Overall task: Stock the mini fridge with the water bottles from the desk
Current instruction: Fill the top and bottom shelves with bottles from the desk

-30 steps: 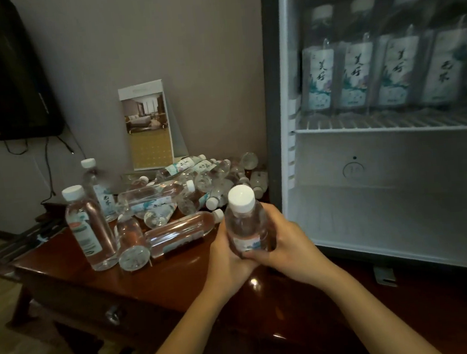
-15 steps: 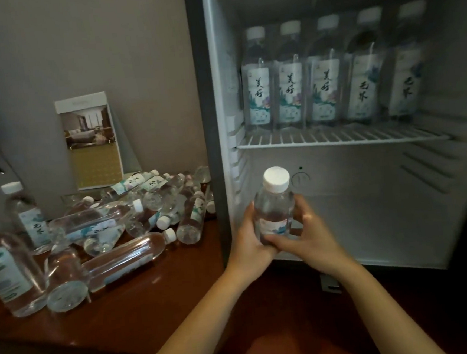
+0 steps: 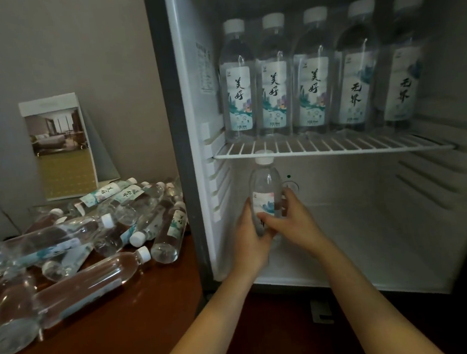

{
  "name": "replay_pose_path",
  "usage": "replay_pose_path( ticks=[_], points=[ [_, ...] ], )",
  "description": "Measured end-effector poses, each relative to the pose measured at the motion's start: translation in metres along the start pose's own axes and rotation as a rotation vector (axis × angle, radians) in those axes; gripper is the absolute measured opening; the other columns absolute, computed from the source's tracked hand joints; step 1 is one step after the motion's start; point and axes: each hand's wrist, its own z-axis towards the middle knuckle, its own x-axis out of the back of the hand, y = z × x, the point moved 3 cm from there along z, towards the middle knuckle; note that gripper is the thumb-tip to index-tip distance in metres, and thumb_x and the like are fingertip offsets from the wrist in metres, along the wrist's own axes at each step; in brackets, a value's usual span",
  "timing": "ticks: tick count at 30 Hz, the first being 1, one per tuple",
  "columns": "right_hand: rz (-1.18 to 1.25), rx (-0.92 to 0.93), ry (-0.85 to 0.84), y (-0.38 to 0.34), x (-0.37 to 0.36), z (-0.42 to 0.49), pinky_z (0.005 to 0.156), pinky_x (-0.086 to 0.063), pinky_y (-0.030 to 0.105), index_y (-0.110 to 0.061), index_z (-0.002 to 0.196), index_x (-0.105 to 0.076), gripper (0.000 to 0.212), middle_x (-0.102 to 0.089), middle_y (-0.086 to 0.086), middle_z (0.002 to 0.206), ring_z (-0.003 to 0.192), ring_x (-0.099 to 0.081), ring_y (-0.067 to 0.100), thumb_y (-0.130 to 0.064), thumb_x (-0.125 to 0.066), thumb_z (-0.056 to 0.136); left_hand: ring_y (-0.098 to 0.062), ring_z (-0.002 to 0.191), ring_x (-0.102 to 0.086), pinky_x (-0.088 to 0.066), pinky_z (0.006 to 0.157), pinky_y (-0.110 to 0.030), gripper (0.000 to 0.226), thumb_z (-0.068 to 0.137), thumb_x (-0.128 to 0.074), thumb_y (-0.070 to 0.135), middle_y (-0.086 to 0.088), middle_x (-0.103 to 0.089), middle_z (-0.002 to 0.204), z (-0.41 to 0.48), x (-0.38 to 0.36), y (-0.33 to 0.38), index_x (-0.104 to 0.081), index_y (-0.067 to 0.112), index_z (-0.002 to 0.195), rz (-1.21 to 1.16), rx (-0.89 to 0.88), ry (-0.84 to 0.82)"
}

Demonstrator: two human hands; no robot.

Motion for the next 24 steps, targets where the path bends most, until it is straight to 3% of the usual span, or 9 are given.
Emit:
replay_pose_path(
  ticks=[3,5,10,15,20,24],
  points=[
    [0.004,-0.006,0.020,0.007,-0.004,0.015,0.069,-0.049,0.009,-0.012,0.125,-0.045,0.050,-0.063,0.002,0.112,0.093,-0.062,0.010,-0.016,-0.069,0.082,-0.010,0.102,-0.060,-0.051,0.082,-0.019,0.056,0.084,-0.064,0.009,0.002,-0.061,0.114,0.013,-0.005,-0.010,-0.043,0.023,0.134,0.119,0.012,0.068],
    [0.014,-0.009,0.017,0.009,-0.007,0.023,0.070,-0.048,0.010,-0.010,0.126,-0.043,0.050,-0.061,0.001,0.111,0.094,-0.061,0.012,-0.014,-0.068,0.083,-0.016,0.105,-0.060,-0.051,0.084,-0.025,0.056,0.085,-0.063,0.015,-0.004,-0.060,0.119,0.020,-0.007,-0.016,-0.041,0.016,0.137,0.199,0.024,0.109],
    [0.015,-0.008,0.009,0.013,-0.015,0.043,0.077,-0.048,0.021,-0.009,0.124,-0.040,0.048,-0.057,0.000,0.106,0.093,-0.059,0.013,-0.013,-0.067,0.084,-0.018,0.117,-0.053,-0.038,0.086,-0.017,0.055,0.088,-0.055,0.007,-0.004,-0.053,0.129,0.023,-0.006,-0.026,-0.038,0.015,0.140,0.285,0.046,0.141],
    [-0.014,-0.007,-0.009,0.017,-0.022,0.062,0.071,-0.048,0.017,-0.009,0.126,-0.038,0.051,-0.058,0.002,0.108,0.092,-0.058,0.012,-0.015,-0.067,0.085,-0.019,0.125,-0.048,-0.041,0.104,-0.031,0.060,0.087,-0.052,0.002,-0.006,-0.051,0.135,0.030,-0.004,-0.035,-0.034,0.016,0.142,0.264,0.031,0.096],
    [-0.041,-0.004,-0.018,0.021,-0.027,0.075,0.087,-0.051,0.035,-0.007,0.129,-0.038,0.055,-0.060,0.008,0.118,0.104,-0.061,0.023,-0.016,-0.068,0.083,-0.018,0.129,-0.045,-0.036,0.108,-0.030,0.060,0.087,-0.049,-0.001,-0.006,-0.050,0.137,0.037,0.000,-0.035,-0.032,0.016,0.143,0.240,0.024,0.078],
    [-0.036,-0.001,-0.032,0.022,-0.032,0.079,0.086,-0.050,0.030,-0.007,0.128,-0.038,0.055,-0.060,0.011,0.121,0.107,-0.061,0.024,-0.013,-0.068,0.083,-0.019,0.128,-0.046,-0.037,0.107,-0.030,0.061,0.087,-0.049,-0.001,-0.007,-0.050,0.137,0.042,0.001,-0.036,-0.031,0.016,0.143,0.226,0.050,0.078]
  ],
)
